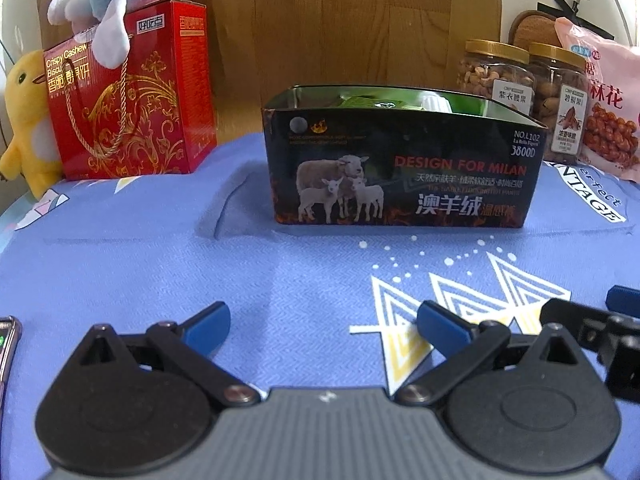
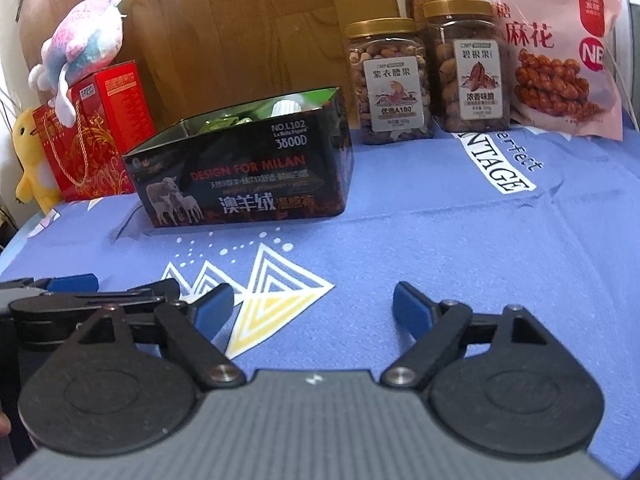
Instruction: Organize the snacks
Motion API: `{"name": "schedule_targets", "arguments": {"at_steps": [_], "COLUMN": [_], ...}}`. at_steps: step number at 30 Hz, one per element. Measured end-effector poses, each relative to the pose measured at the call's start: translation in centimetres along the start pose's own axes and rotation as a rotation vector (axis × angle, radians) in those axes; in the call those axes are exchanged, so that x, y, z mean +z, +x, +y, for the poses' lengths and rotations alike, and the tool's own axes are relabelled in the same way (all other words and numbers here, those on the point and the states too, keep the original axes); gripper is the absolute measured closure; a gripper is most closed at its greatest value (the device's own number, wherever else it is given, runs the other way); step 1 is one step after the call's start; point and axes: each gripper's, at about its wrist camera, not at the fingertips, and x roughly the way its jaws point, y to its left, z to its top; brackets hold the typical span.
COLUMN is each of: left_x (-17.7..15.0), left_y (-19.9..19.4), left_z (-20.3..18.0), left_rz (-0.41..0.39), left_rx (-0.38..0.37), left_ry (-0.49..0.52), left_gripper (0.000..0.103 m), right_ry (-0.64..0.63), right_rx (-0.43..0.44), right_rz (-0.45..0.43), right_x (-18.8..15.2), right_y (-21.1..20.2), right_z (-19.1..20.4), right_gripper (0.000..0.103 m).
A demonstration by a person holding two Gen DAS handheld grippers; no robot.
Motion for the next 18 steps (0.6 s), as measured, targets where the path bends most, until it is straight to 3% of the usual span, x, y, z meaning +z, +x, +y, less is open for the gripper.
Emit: {"name": "schedule_targets", "arguments": {"at_steps": [10, 18], "left_x": [0.1, 0.2], "left_y": [0.1, 0.0], "left_z": [0.1, 0.2], "left_rz": [0.000, 0.000], "left_rx": [-0.004, 0.010], "left_ry": [-0.010, -0.014], "left_gripper": [0.000, 0.000], "right_ry": [0.000, -0.073], "right_rx": [-0.016, -0.059], "right_rz": [-0.001, 0.012], "right_x": [0.0, -0.2], "right_y": [0.4, 0.6], "right_z": [0.3, 1.3], "right_gripper": [0.000, 0.000]}}
